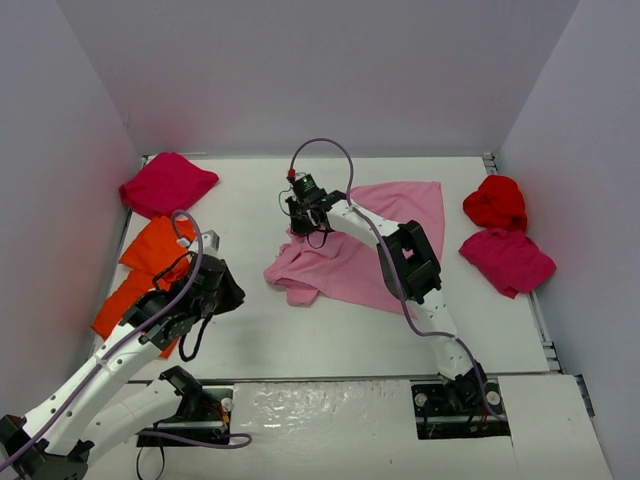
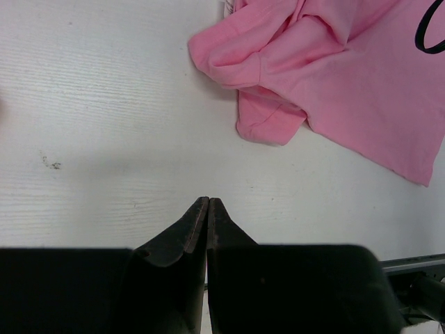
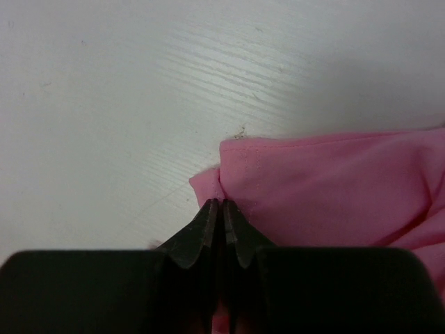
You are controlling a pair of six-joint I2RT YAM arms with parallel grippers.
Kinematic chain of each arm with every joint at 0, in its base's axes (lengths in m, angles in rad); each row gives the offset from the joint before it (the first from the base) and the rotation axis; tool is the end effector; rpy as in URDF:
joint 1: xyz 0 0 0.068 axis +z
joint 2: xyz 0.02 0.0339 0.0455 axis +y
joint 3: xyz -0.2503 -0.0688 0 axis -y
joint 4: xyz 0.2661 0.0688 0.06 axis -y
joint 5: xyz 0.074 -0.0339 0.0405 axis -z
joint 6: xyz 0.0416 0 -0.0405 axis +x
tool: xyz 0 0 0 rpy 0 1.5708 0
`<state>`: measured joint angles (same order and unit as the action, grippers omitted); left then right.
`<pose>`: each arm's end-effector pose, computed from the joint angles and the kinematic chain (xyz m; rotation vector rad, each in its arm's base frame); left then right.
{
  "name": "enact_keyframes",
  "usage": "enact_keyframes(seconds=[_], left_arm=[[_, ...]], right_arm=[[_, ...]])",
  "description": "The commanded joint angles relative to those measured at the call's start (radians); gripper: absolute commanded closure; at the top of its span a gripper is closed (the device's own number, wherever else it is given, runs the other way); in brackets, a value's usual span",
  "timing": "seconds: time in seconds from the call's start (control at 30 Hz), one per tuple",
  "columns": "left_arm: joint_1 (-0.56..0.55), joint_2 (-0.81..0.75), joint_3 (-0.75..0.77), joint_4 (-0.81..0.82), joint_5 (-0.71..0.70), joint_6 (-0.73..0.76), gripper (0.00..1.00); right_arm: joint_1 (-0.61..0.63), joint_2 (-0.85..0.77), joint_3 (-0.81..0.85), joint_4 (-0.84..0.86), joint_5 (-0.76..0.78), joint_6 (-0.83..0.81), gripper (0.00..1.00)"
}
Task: Fold and stack the t-shirts
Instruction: Flatten the tshirt out
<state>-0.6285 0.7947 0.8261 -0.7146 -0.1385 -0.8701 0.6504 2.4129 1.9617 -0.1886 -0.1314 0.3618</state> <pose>0.1636 -0.1118 0.2877 -0.3566 2.3006 -0.6353 0.4462 0.3463 0.1493 -0.4051 2.2602 0.6909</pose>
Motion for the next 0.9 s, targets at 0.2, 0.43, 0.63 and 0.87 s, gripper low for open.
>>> enact_keyframes(seconds=[0.2, 0.43, 0.63, 0.87], left_arm=[[0.004, 0.009, 0.005, 0.056, 0.005, 0.013, 1.0], [0.005, 0.024, -0.012, 0.089, 0.034, 0.009, 1.0], [0.006, 0.011, -0.025, 0.098, 0.043, 0.003, 1.0], [0.006, 0.006, -0.027, 0.089, 0.042, 0.011, 1.0]], right_arm=[[0.02, -0.1, 0.079, -0.024, 0.064, -0.032, 1.0], [0.013, -0.063, 0.359, 0.0, 0.121, -0.051, 1.0], [-0.039, -0.075, 0.321, 0.101, 0.127, 0.001, 1.0], [-0.069, -0.152, 0.104, 0.293, 0.314, 0.02, 1.0]])
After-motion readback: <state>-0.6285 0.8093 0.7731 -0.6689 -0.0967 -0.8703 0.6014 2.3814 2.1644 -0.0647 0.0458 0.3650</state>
